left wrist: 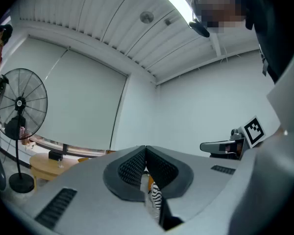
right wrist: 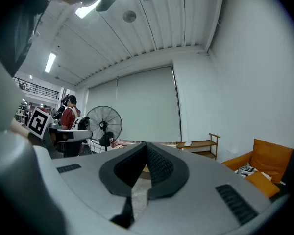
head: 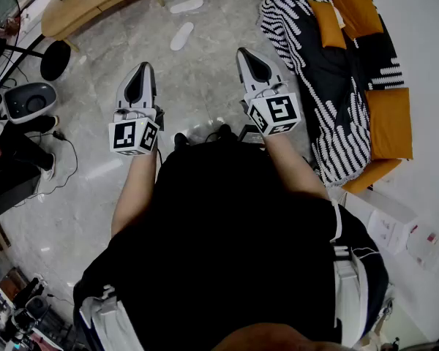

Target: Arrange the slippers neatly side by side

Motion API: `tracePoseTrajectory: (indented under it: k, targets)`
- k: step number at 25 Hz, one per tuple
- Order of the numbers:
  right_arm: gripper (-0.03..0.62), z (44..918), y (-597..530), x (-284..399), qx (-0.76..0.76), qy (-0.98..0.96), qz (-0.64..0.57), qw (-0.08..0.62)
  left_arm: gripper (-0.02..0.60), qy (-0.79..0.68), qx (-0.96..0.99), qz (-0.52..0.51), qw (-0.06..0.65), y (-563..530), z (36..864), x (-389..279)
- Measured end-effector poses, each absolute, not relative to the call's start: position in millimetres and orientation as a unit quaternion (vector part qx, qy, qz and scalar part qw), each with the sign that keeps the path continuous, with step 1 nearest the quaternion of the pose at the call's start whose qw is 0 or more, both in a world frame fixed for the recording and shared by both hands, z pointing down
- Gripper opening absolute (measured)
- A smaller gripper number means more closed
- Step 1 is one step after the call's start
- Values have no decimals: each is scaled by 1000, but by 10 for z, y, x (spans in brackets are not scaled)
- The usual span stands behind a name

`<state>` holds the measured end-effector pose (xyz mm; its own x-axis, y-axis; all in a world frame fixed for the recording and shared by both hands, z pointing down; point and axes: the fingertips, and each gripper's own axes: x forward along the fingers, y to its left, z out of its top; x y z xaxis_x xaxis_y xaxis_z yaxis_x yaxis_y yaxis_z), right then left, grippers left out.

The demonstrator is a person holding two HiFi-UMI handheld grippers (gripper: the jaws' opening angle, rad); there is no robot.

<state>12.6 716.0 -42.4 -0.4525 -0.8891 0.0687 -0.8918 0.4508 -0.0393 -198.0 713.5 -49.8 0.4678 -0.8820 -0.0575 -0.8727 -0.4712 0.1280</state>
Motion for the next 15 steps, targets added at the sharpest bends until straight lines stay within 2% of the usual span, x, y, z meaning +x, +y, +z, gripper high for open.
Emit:
tracePoseTrajectory:
  k: [8, 15]
  targets:
    - [31, -411, 7214, 372, 520, -853, 39, 19, 15, -502, 862, -54, 45, 7132, -487, -1727]
    - [31, -358, 7214, 698, 512, -855, 76, -33, 15, -495, 865, -55, 55, 7071, -435, -1492]
